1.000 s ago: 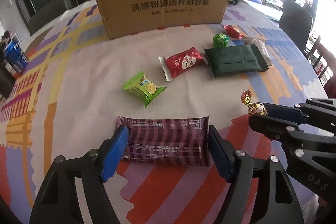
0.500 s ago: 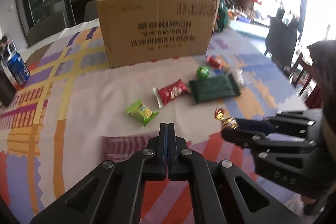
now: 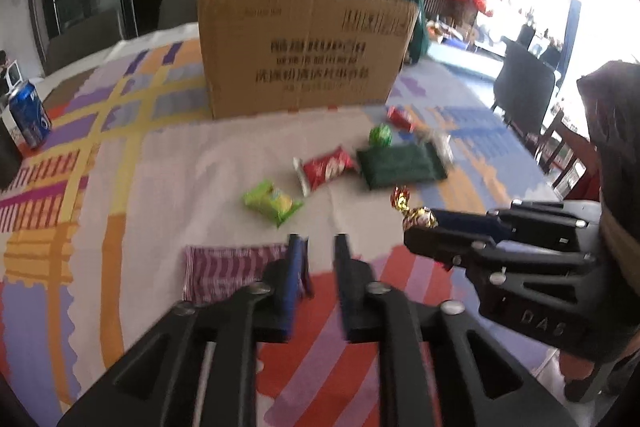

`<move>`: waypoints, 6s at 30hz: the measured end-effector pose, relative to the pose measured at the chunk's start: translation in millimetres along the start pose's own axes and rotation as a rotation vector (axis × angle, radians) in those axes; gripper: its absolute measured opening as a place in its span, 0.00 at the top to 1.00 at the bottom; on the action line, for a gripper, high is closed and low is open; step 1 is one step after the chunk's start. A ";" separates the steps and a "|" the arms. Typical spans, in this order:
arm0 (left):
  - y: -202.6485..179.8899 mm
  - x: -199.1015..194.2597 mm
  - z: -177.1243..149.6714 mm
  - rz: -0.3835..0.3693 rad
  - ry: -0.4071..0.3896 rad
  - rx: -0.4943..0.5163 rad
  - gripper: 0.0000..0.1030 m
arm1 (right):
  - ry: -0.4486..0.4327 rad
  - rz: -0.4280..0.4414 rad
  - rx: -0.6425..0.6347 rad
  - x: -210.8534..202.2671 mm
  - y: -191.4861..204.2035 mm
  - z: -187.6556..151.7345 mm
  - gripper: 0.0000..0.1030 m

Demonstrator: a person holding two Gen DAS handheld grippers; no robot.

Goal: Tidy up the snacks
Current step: 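Lift the purple bar with left tool while right tool holds gold candy, then carry purple bar and gold candy over the box and release both inside, then move both tools back toward the remaining snacks on the table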

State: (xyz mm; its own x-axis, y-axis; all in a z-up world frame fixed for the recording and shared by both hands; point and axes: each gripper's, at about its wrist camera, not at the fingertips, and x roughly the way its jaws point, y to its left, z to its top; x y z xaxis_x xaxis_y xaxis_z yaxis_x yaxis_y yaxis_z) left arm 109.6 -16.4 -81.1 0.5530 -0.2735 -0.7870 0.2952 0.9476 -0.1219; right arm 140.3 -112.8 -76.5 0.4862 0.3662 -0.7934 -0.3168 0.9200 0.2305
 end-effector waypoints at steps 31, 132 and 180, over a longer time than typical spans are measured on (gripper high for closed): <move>35.8 56.7 -12.4 0.130 0.112 -0.020 0.08 | 0.091 -0.066 -0.015 46.6 9.3 -1.4 0.82; 43.4 -8.1 213.0 0.254 -0.215 0.005 0.00 | -0.272 -0.249 -0.029 -19.6 -54.9 203.6 0.40; 5.3 3.8 26.6 0.221 0.008 -0.099 0.01 | -0.097 -0.266 0.071 -24.3 -55.0 26.7 0.40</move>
State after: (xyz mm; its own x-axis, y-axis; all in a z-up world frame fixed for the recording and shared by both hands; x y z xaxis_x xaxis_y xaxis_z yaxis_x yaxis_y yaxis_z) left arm 134.0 -16.7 -68.6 0.5891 -0.0567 -0.8061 0.0901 0.9959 -0.0043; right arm 167.6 -168.6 -54.9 0.6214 0.1191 -0.7744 -0.1119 0.9917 0.0627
